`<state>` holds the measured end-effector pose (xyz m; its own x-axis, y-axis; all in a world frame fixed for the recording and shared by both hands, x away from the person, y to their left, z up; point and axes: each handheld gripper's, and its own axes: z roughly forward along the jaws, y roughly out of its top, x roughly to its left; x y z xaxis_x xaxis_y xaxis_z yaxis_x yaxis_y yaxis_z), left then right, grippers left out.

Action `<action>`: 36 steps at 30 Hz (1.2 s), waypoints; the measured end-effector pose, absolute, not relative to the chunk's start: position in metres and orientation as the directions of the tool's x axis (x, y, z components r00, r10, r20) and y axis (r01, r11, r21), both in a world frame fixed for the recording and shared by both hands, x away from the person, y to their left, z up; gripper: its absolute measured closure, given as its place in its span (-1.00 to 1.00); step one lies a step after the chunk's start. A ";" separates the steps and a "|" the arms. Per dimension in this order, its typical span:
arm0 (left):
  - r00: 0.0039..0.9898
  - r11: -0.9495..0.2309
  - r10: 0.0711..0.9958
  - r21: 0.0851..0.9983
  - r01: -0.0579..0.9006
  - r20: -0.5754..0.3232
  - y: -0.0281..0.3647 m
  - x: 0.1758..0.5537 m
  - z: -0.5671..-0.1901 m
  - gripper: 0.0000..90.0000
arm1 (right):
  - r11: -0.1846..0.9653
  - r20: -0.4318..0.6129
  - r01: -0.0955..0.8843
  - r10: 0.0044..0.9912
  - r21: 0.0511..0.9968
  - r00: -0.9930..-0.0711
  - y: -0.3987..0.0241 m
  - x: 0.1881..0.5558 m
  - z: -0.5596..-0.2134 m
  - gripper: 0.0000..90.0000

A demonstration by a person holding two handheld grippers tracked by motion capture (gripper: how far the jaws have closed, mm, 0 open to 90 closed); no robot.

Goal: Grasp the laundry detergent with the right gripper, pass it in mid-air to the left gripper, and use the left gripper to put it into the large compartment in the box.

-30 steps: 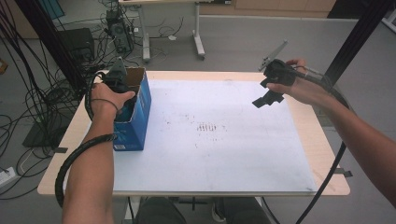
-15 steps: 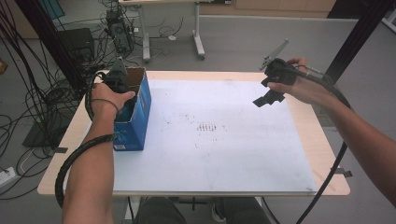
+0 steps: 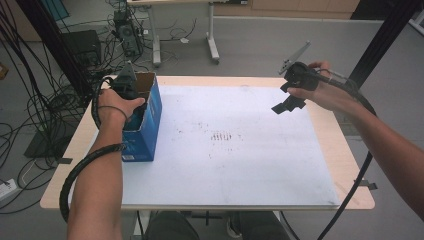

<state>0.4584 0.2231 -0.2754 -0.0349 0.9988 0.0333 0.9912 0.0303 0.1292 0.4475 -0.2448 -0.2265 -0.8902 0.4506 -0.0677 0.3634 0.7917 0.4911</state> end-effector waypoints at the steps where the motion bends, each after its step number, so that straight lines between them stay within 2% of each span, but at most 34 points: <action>1: -0.035 0.030 0.999 0.130 0.991 0.034 0.223 0.458 -0.275 -0.18 | 0.791 -0.068 0.364 0.452 0.492 -0.890 -0.245 0.448 -0.227 -0.81; 36: -0.025 0.020 0.999 0.127 0.992 0.034 0.222 0.457 -0.275 -0.18 | 0.792 -0.071 0.362 0.451 0.491 -0.890 -0.245 0.448 -0.226 -0.81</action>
<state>0.4573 0.2222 -0.2751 -0.0248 0.9991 0.0340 0.9918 0.0203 0.1266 0.4477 -0.2447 -0.2260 -0.8897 0.4509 -0.0712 0.3623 0.7924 0.4908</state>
